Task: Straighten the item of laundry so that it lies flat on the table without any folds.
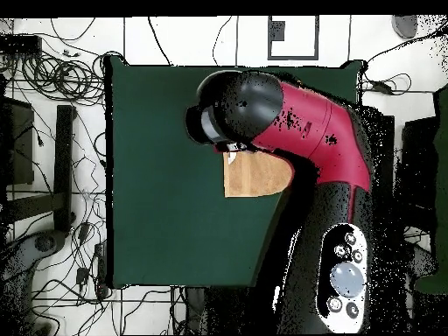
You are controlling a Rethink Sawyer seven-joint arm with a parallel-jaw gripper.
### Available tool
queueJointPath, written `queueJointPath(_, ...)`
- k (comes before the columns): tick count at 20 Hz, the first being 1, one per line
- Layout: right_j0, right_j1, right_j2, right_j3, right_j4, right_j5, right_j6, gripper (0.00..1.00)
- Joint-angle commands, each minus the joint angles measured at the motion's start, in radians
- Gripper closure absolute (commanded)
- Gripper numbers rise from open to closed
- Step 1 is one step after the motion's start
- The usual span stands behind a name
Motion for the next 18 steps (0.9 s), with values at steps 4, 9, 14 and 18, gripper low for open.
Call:
queueJointPath(4,0.042,0.124,0.033,0.148,0.088,0.023,0.291,0.0)
queueJointPath(9,0.04,0.141,0.027,0.156,0.093,-0.025,0.262,0.0)
queueJointPath(14,0.06,0.182,-0.017,0.111,0.034,-0.042,0.261,0.0)
queueJointPath(18,0.074,0.196,-0.036,0.111,0.029,-0.071,0.264,0.0)
